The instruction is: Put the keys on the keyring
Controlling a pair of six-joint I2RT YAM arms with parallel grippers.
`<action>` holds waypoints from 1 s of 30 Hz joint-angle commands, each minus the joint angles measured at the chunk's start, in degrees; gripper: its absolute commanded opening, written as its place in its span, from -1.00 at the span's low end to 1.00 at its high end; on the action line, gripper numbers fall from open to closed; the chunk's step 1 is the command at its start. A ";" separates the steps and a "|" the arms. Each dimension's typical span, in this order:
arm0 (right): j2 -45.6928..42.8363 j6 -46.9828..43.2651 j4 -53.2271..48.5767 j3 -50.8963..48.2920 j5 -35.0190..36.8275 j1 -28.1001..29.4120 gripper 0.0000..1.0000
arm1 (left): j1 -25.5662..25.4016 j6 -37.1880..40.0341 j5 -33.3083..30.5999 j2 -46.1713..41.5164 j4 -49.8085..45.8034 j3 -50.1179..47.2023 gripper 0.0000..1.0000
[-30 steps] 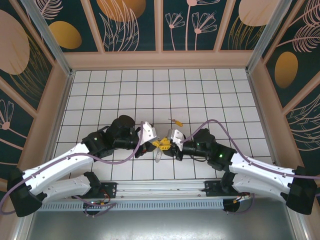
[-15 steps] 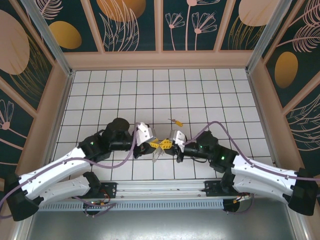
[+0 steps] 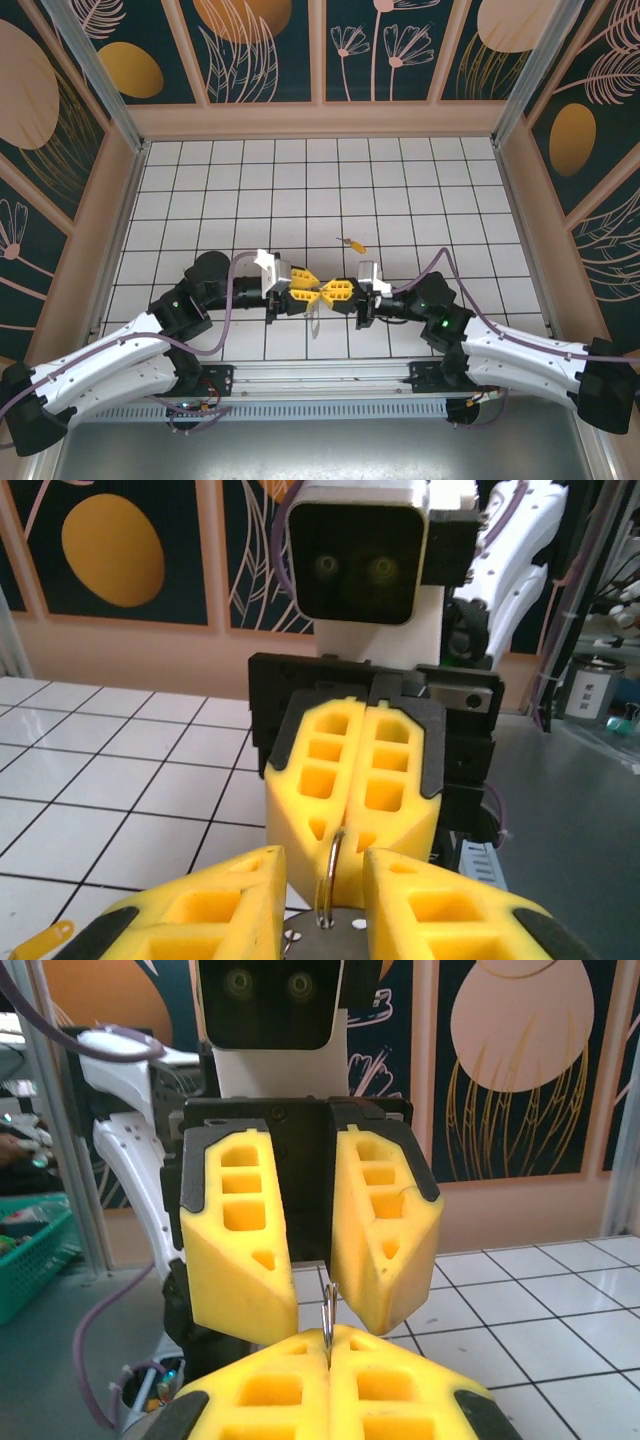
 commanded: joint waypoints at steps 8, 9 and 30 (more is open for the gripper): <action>0.33 5.92 15.74 -2.50 -4.20 -1.30 -1.00 | -0.15 -1.36 1.65 -0.60 4.53 -1.31 -0.52; 0.41 6.01 15.88 -2.45 -4.34 -1.30 -1.00 | -0.16 -1.34 1.77 -0.63 4.67 -1.31 -0.53; -0.13 2.31 5.82 -0.29 -1.25 -1.68 -0.72 | -0.21 2.10 -0.66 -1.03 -0.63 1.10 -1.00</action>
